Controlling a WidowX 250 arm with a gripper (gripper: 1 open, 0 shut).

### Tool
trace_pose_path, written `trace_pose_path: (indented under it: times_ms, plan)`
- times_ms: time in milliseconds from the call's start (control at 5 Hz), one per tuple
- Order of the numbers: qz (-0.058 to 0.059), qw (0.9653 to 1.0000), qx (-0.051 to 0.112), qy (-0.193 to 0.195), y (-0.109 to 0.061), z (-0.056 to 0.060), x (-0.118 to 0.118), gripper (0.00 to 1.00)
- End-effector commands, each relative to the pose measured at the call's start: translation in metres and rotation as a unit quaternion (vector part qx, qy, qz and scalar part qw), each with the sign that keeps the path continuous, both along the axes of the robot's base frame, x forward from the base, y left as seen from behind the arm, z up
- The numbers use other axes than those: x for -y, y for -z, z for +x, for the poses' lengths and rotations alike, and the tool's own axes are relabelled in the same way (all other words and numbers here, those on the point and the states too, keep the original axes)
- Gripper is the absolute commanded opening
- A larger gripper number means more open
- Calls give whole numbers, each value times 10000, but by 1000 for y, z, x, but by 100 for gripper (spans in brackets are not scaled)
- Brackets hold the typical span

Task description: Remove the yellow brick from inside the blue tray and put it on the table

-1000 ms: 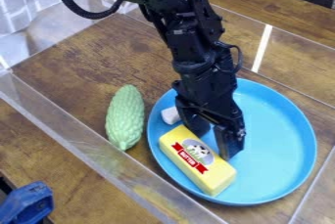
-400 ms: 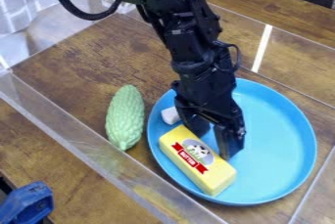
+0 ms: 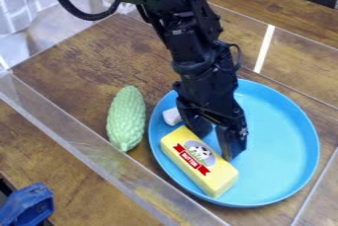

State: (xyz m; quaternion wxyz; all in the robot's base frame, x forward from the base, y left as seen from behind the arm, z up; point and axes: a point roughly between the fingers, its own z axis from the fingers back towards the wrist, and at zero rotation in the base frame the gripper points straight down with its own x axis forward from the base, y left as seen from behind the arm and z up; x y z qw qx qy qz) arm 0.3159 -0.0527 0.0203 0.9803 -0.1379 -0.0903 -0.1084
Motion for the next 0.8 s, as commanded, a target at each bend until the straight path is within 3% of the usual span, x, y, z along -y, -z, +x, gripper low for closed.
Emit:
trace_pose_path:
  times_ms: [0,600]
  plan:
    - [41,9995,-255,155,10,-9,6,100]
    - [113,9981,-508,336,14,-13,10,100]
